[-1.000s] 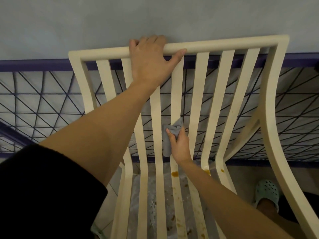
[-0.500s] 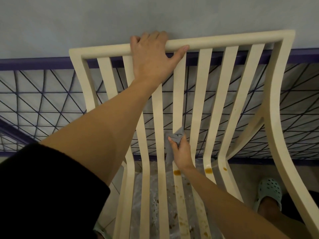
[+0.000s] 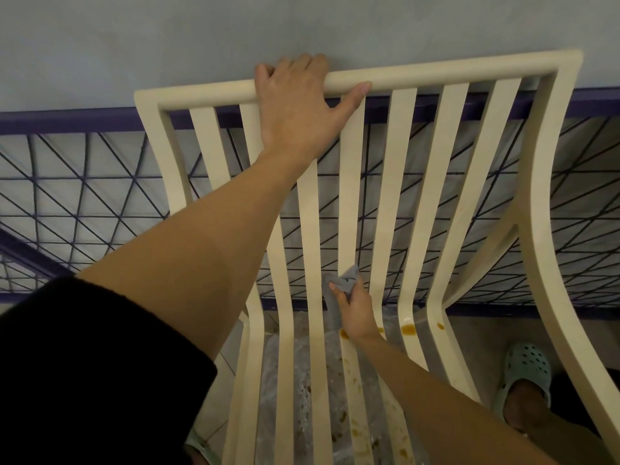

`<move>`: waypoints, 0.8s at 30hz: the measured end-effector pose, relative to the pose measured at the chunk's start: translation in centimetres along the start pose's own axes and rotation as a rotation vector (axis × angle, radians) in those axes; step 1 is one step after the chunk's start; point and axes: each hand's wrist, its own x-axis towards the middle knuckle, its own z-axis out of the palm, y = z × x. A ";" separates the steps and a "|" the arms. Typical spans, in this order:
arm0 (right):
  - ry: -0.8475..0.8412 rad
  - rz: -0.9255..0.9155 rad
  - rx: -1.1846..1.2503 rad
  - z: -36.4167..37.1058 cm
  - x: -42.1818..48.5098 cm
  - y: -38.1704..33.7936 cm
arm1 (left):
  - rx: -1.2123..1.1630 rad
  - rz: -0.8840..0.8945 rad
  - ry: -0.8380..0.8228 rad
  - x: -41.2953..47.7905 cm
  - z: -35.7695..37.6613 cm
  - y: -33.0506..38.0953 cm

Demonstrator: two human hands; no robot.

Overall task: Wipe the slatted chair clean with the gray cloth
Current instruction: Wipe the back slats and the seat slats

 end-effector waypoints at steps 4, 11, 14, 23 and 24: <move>0.015 0.134 -0.150 -0.2 -1.0 1.7 | -0.003 0.000 0.008 0.1 0.0 0.0; -0.102 0.454 -0.225 -0.4 -4.0 4.1 | 0.003 0.008 -0.001 -0.1 0.1 0.0; -0.124 0.474 -0.236 -0.6 -4.3 4.2 | -0.002 0.007 0.000 -0.1 -0.1 0.1; 0.023 0.405 -0.203 -0.4 -9.3 5.8 | 0.016 0.009 0.020 0.0 0.1 0.0; 0.021 0.398 -0.199 -0.4 -9.0 5.6 | 0.020 0.010 0.021 0.0 0.1 0.1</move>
